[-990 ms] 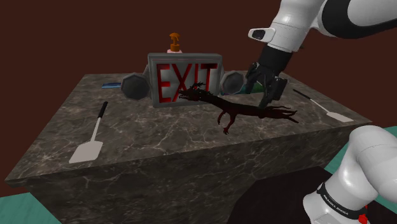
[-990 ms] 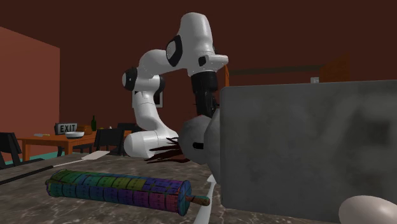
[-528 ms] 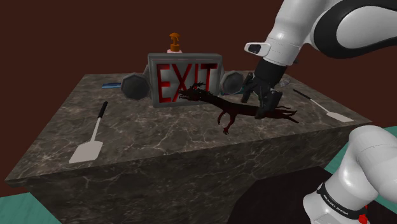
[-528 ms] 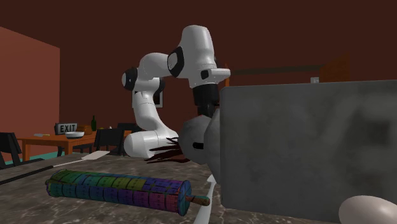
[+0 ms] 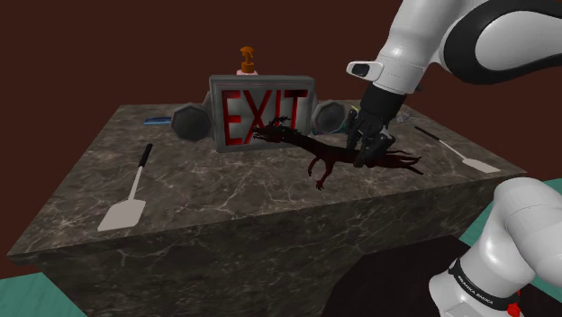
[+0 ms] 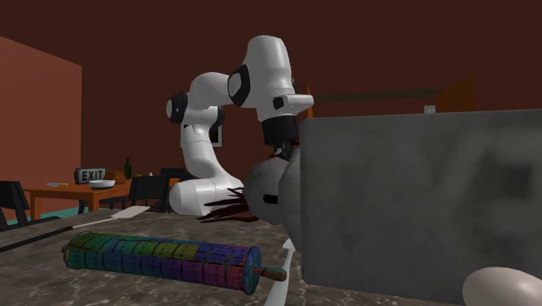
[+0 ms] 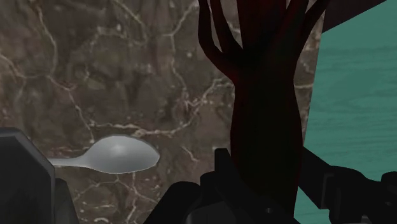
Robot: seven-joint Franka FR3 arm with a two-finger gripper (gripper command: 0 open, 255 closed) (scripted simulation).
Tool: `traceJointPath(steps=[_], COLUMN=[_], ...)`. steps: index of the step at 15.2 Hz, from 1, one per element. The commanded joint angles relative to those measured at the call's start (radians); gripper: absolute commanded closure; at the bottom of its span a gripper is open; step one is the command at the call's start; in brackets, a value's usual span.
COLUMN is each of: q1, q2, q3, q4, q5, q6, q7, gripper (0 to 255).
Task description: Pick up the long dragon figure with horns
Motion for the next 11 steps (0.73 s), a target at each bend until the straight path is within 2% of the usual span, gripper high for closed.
traceJointPath(steps=[1,3,11], q1=[0.000,0.000,0.000], q2=[0.000,0.003,0.009], q3=[0.000,0.000,-0.001], q4=[0.000,-0.001,0.110], q5=[0.000,0.000,-0.004], q6=[0.000,0.004,-0.101], q7=[0.000,0.000,0.010], gripper=[255,255,255])
